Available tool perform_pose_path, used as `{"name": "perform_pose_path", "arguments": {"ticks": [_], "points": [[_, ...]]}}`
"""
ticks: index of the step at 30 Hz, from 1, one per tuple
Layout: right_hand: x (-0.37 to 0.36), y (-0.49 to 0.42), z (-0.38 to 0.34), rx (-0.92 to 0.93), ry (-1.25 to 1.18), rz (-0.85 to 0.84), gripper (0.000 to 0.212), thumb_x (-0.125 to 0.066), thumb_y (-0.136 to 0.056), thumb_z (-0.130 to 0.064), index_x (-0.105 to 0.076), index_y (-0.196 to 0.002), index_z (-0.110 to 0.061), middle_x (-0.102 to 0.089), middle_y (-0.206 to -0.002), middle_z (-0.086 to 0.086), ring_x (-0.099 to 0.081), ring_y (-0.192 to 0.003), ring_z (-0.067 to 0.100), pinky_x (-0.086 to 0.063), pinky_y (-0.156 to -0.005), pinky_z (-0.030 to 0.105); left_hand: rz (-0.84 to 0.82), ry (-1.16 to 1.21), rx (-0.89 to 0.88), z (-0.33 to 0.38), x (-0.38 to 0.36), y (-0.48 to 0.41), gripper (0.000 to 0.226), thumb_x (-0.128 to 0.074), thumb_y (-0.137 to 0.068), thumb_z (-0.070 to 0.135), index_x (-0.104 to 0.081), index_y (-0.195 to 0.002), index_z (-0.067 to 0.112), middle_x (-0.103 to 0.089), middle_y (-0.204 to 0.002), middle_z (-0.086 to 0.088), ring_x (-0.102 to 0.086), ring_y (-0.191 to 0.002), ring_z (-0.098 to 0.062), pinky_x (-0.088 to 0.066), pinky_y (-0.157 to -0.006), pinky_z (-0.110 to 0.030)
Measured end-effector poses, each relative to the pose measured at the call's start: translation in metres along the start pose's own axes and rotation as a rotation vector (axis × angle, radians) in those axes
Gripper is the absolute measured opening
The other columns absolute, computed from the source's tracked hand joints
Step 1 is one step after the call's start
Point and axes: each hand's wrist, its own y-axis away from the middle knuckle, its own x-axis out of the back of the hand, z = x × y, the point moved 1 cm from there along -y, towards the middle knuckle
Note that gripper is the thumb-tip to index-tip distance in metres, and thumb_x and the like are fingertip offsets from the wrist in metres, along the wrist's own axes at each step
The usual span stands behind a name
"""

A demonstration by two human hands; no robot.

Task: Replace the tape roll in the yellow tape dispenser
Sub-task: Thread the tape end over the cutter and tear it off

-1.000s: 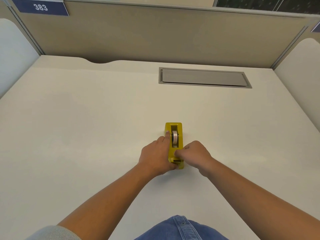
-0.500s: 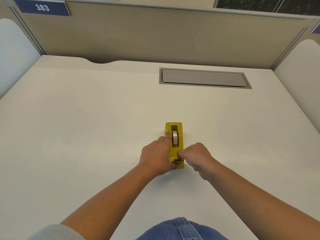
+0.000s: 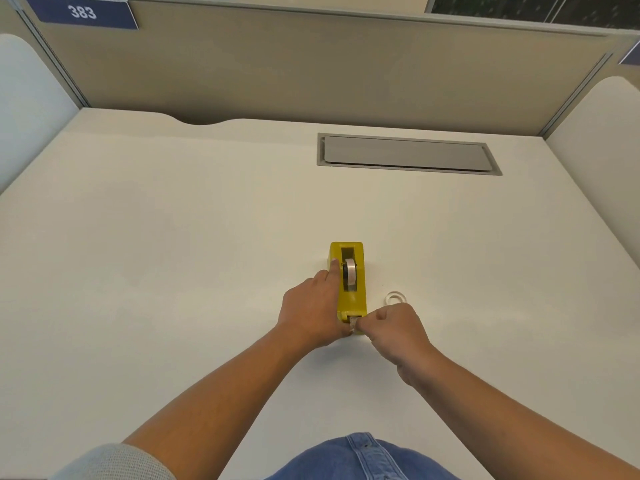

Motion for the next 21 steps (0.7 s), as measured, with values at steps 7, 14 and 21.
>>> {"name": "perform_pose_path", "arguments": {"ticks": [7,14,21], "points": [[-0.006,0.006,0.01,-0.018,-0.035,0.034,0.029,-0.073,-0.078,-0.03,-0.069,-0.065,-0.003,-0.046,-0.047,-0.003,-0.041,-0.051,0.018,-0.036,-0.052,0.034,-0.008,-0.006,-0.002,0.0,-0.001,0.0,0.12,-0.071,-0.062,0.068,-0.004,-0.15,0.023,-0.055,-0.13,-0.002,-0.058,-0.109,-0.022,-0.052,-0.079,-0.039],[-0.011,0.007,0.015,-0.011,-0.045,0.04,0.036,-0.07,-0.085,-0.029,-0.061,-0.051,-0.018,-0.04,-0.04,-0.009,-0.039,-0.046,0.013,-0.036,-0.048,0.029,-0.058,-0.054,-0.07,-0.006,-0.003,-0.003,0.129,-0.079,-0.06,0.059,0.004,-0.15,0.022,-0.053,-0.132,-0.002,-0.058,-0.107,-0.023,-0.055,-0.076,-0.039],[-0.01,0.01,0.016,0.026,-0.06,0.039,0.034,-0.069,-0.087,-0.031,-0.065,-0.056,-0.017,-0.046,-0.045,-0.007,-0.042,-0.049,0.013,-0.039,-0.051,0.029,-0.112,0.028,-0.088,-0.013,0.001,-0.001,0.138,-0.076,-0.049,0.073,0.011,-0.148,0.032,-0.055,-0.135,0.002,-0.06,-0.108,-0.02,-0.053,-0.076,-0.035]]}}
